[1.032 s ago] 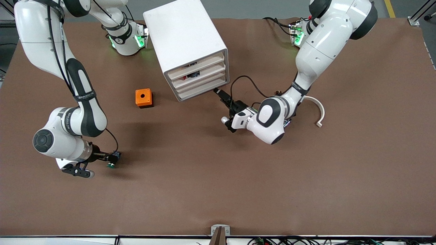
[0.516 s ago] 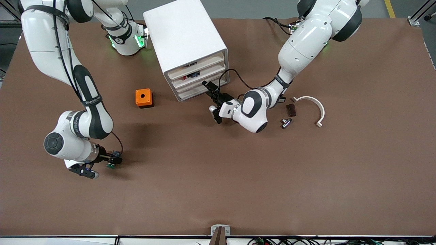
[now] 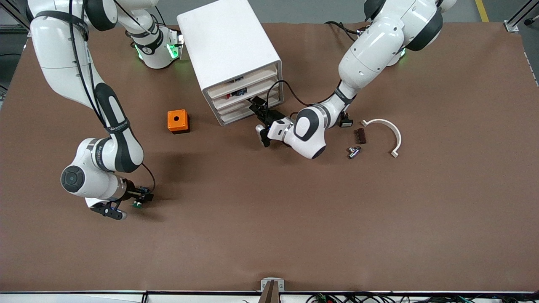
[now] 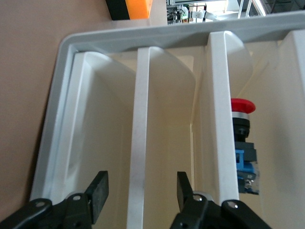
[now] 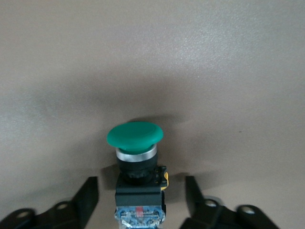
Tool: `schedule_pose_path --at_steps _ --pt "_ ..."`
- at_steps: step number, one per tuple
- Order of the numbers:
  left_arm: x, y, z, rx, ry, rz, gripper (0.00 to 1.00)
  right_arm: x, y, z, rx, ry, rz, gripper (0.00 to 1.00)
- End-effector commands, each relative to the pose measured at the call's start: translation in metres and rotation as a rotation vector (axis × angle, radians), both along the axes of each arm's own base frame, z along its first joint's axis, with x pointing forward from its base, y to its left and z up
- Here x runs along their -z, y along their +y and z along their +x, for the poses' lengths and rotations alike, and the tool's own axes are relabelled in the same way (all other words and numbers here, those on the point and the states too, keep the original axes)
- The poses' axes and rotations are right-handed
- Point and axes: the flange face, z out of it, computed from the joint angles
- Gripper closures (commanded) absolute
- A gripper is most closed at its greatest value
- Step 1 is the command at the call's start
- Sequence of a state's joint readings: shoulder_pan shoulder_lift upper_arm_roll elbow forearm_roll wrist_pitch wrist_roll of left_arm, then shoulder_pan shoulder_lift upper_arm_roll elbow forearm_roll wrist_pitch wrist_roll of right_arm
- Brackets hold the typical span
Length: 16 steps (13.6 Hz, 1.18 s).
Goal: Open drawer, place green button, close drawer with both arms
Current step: 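Pull the drawer open with the left gripper while the right gripper grasps the button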
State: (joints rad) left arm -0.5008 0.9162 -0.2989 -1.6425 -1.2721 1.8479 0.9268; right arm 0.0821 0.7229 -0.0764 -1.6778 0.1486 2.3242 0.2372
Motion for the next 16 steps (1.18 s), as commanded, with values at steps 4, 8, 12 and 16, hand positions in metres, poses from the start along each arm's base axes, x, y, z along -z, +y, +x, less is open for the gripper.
schedule_pose_path --at_steps 4,8,12,16 --pt "0.001 -0.005 -0.009 -0.015 -0.003 -0.023 0.78 -0.001 -0.001 -0.001 0.008 0.005 0.001 0.93" --pt "-0.001 -0.003 -0.004 -0.022 -0.002 -0.021 0.96 -0.006 -0.004 0.002 0.008 -0.006 0.002 1.00" --pt "0.002 0.006 0.013 -0.041 -0.012 -0.007 0.98 -0.037 -0.005 0.010 0.002 -0.036 0.004 1.00" --pt "0.007 0.015 0.034 -0.041 -0.012 0.013 1.00 -0.110 0.004 0.005 -0.005 -0.005 0.022 1.00"
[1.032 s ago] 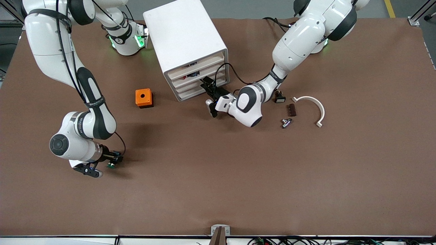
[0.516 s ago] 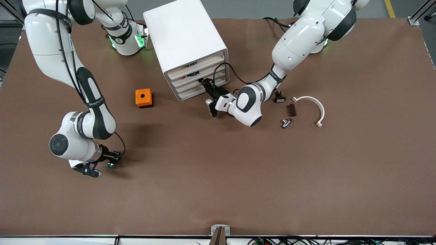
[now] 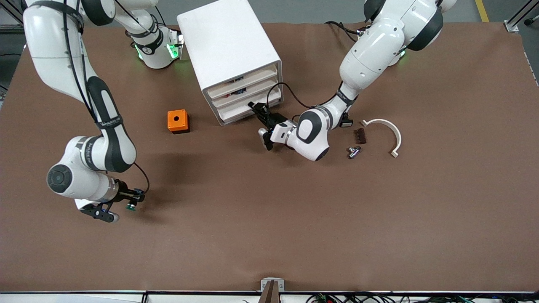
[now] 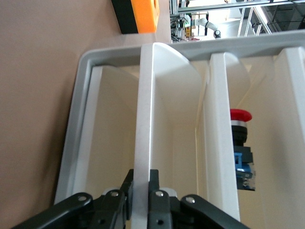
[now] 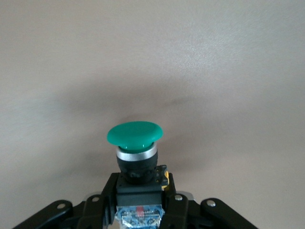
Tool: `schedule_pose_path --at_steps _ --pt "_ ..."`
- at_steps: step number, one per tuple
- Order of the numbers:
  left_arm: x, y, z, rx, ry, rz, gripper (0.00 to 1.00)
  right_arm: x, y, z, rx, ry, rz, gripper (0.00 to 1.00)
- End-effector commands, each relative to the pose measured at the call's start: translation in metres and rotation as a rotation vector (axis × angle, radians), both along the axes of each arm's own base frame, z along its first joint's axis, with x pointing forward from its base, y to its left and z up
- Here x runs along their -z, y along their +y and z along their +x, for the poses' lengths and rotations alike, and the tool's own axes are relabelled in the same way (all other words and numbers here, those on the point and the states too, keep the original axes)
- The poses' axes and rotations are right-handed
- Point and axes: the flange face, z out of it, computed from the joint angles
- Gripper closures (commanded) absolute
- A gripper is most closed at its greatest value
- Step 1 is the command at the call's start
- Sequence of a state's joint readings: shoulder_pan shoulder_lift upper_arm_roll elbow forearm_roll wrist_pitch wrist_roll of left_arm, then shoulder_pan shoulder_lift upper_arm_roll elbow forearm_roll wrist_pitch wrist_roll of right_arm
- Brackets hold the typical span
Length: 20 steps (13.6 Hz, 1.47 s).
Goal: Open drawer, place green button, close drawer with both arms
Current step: 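Carry the button toward the drawer while the left gripper releases the drawer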
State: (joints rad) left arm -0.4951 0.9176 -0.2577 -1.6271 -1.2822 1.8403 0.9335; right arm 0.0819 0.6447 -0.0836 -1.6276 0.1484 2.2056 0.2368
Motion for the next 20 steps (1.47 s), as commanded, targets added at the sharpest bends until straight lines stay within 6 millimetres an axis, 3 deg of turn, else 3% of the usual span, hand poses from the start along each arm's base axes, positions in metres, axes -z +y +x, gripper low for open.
schedule_pose_path --at_steps 1,3,6,9,11,13,14,15,20 --pt "0.003 0.003 0.020 0.002 0.010 0.015 1.00 -0.067 0.006 -0.011 -0.002 0.011 0.015 1.00" --pt "-0.001 0.012 0.028 0.025 0.036 0.018 1.00 -0.104 0.020 -0.019 0.031 0.033 0.013 1.00" --pt "-0.001 0.034 0.052 0.037 0.037 0.019 1.00 -0.139 0.058 -0.035 0.122 0.072 -0.065 1.00" --pt "0.002 0.048 0.071 0.054 0.029 0.008 1.00 -0.166 0.122 -0.059 0.253 0.113 -0.099 0.99" --pt "0.007 0.054 0.078 0.060 0.019 0.010 0.99 -0.168 0.177 -0.074 0.365 0.111 -0.128 0.99" --pt "0.010 0.061 0.083 0.051 0.020 0.012 0.96 -0.168 0.216 -0.089 0.467 0.120 -0.152 0.99" --pt "0.009 0.060 0.083 0.051 0.021 0.016 0.54 -0.164 0.233 -0.096 0.512 0.128 -0.159 0.99" --pt "0.002 0.060 0.085 0.045 0.033 0.034 0.01 -0.162 0.244 -0.101 0.567 0.139 -0.160 0.99" --pt "-0.020 0.096 0.112 0.021 0.114 0.143 0.00 -0.150 0.276 -0.126 0.764 0.328 -0.065 1.00"
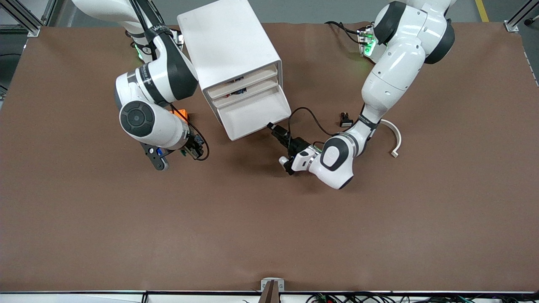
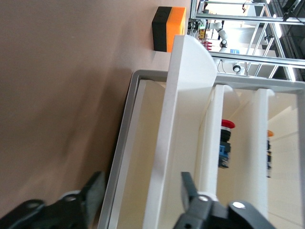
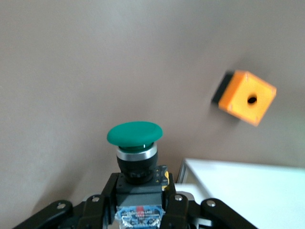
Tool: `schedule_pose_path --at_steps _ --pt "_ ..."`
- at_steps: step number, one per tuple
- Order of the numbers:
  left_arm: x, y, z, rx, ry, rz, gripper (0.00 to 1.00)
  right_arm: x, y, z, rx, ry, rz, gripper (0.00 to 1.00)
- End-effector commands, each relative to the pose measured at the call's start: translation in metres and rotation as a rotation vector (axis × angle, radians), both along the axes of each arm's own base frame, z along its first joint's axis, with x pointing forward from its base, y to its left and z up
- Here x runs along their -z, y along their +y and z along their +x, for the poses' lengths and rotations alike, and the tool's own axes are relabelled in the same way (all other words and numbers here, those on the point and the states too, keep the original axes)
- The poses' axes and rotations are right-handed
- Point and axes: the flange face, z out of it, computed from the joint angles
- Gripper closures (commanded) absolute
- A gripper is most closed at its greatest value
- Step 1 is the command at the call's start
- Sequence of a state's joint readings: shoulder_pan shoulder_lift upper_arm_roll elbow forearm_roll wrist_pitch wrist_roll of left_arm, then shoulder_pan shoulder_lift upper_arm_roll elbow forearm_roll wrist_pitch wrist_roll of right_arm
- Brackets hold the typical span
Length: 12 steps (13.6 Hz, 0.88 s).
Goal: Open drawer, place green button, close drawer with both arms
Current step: 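Carry the button toward the drawer while the left gripper releases the drawer, then lower the green button into the open drawer and open the right gripper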
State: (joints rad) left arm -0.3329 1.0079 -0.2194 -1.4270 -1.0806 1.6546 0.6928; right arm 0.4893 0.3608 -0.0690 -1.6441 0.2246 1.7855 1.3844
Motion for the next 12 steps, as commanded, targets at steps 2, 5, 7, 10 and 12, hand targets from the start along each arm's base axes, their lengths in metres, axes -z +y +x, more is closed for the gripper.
schedule_pose_path --at_steps 2,5,7,10,12 --pt "-0.032 0.044 0.029 0.033 -0.028 0.099 0.00 0.006 0.021 -0.029 0.103 0.086 0.067 1.00" --pt "-0.050 0.086 0.052 0.055 -0.095 0.192 0.00 0.025 0.056 -0.054 0.136 0.080 0.044 1.00" --pt "-0.064 0.113 0.065 0.080 -0.149 0.239 0.00 0.045 0.085 -0.077 0.162 0.044 0.032 1.00" --pt "-0.094 0.146 0.082 0.107 -0.235 0.315 0.00 0.062 0.120 -0.105 0.177 0.005 0.026 1.00" --pt "-0.108 0.167 0.090 0.137 -0.289 0.393 0.00 0.068 0.134 -0.116 0.169 0.005 0.020 1.00"
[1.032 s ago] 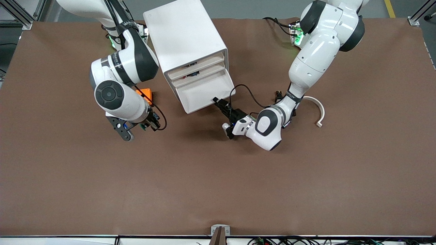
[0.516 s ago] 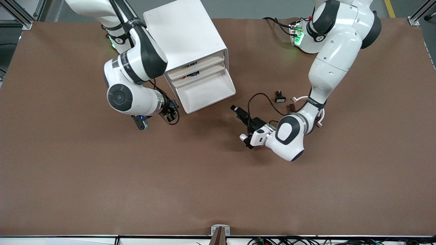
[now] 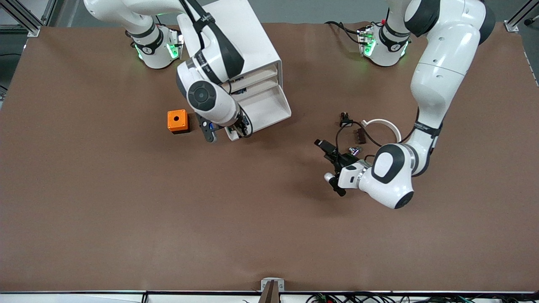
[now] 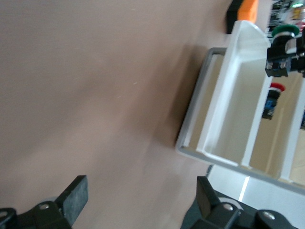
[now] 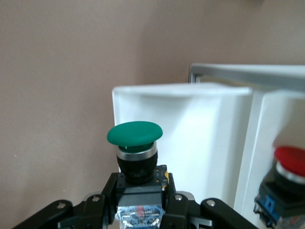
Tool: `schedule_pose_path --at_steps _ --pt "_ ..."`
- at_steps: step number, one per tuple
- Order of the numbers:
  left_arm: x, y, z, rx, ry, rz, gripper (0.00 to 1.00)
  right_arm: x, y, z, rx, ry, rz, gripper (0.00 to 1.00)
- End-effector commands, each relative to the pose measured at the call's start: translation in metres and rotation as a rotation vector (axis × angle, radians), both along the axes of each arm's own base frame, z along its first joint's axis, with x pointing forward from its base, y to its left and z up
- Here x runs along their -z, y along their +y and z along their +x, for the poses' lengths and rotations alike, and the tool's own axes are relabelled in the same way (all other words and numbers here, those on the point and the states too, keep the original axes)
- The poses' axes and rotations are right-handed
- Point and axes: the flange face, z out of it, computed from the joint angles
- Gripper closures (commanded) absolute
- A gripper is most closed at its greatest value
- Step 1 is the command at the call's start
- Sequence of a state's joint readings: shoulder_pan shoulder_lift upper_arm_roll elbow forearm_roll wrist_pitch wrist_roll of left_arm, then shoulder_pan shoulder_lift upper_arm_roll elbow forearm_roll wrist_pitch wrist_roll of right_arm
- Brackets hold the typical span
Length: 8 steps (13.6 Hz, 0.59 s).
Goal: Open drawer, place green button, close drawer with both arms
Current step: 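Lower the green button into the open drawer and open the right gripper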
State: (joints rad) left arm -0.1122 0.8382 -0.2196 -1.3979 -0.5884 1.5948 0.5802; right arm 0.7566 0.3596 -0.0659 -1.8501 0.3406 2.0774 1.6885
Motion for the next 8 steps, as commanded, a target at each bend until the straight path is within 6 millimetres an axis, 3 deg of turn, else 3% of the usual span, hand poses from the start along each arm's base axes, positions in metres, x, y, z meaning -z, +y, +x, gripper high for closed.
schedule_pose_path --at_steps 1,4,8 --pt "-0.029 0.018 0.003 0.067 -0.073 0.110 0.00 -0.001 0.011 -0.018 0.021 0.008 0.002 1.00" --pt "-0.035 0.022 0.009 0.136 -0.149 0.202 0.00 0.006 0.020 -0.025 0.037 0.012 -0.010 1.00" --pt "-0.034 0.007 0.013 0.088 -0.207 0.339 0.00 0.041 0.031 -0.029 0.031 0.006 -0.028 0.98"
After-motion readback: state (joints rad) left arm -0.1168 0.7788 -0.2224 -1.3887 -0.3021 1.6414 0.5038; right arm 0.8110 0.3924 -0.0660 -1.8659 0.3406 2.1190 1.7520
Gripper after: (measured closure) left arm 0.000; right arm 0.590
